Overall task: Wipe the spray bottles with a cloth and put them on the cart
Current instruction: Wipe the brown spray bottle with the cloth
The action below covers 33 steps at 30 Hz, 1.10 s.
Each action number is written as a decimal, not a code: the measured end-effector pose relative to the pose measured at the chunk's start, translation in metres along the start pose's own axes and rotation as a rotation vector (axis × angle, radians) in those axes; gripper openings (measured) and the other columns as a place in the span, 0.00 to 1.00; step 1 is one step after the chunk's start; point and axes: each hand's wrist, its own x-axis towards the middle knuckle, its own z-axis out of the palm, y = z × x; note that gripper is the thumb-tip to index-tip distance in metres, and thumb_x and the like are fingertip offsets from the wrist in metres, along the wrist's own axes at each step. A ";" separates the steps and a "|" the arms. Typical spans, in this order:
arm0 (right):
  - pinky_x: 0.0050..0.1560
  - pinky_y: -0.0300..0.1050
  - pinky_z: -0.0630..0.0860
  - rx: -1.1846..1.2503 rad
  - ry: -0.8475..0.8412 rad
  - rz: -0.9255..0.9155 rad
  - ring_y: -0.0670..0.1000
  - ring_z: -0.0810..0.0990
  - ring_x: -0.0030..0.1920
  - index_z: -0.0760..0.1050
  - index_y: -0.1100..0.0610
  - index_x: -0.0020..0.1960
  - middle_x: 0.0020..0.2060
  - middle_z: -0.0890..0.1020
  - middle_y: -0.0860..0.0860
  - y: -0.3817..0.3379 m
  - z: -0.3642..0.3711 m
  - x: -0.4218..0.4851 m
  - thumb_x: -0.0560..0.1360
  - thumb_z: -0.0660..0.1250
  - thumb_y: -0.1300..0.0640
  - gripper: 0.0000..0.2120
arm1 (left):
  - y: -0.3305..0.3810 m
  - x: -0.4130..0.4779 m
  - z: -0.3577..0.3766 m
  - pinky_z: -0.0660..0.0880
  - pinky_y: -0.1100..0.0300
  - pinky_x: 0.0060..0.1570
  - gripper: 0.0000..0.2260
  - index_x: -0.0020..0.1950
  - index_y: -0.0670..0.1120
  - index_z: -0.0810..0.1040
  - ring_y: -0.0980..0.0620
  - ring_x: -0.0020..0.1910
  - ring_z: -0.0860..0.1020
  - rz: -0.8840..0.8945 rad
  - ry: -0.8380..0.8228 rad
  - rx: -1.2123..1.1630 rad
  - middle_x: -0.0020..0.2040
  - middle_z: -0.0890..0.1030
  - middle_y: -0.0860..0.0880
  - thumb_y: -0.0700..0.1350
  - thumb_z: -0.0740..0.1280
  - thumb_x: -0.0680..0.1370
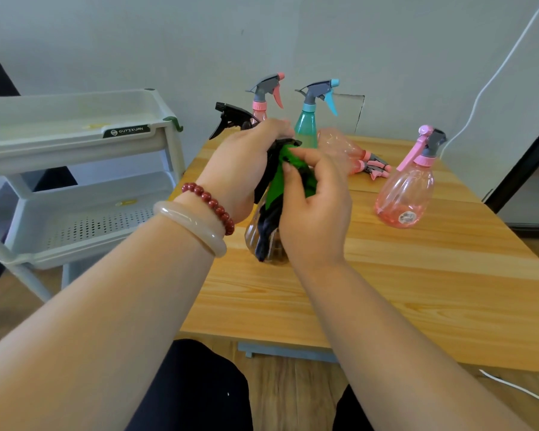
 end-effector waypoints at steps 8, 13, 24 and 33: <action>0.54 0.38 0.75 -0.025 0.037 0.072 0.45 0.77 0.51 0.79 0.59 0.54 0.48 0.80 0.48 0.003 0.002 0.011 0.79 0.65 0.63 0.07 | -0.020 -0.007 0.010 0.78 0.64 0.56 0.08 0.58 0.58 0.76 0.64 0.54 0.80 0.166 -0.067 0.054 0.53 0.82 0.58 0.49 0.59 0.84; 0.53 0.33 0.73 -0.039 0.018 0.070 0.40 0.77 0.49 0.80 0.59 0.54 0.47 0.79 0.45 0.010 -0.003 0.023 0.79 0.65 0.62 0.06 | -0.017 -0.009 0.009 0.77 0.69 0.49 0.11 0.64 0.54 0.75 0.66 0.50 0.81 0.181 -0.067 0.112 0.52 0.82 0.57 0.51 0.57 0.85; 0.53 0.39 0.75 -0.017 0.010 0.024 0.44 0.77 0.50 0.79 0.60 0.53 0.46 0.79 0.45 0.010 0.001 0.018 0.78 0.65 0.63 0.06 | -0.015 -0.012 0.012 0.72 0.75 0.36 0.09 0.60 0.53 0.76 0.70 0.37 0.79 0.163 -0.032 0.138 0.39 0.80 0.61 0.50 0.57 0.85; 0.53 0.36 0.73 -0.061 -0.010 -0.073 0.45 0.76 0.51 0.79 0.62 0.53 0.48 0.80 0.50 0.013 0.001 0.007 0.78 0.65 0.65 0.06 | -0.018 -0.010 0.011 0.76 0.71 0.45 0.14 0.65 0.52 0.77 0.66 0.46 0.80 0.163 -0.005 0.168 0.49 0.82 0.57 0.52 0.58 0.84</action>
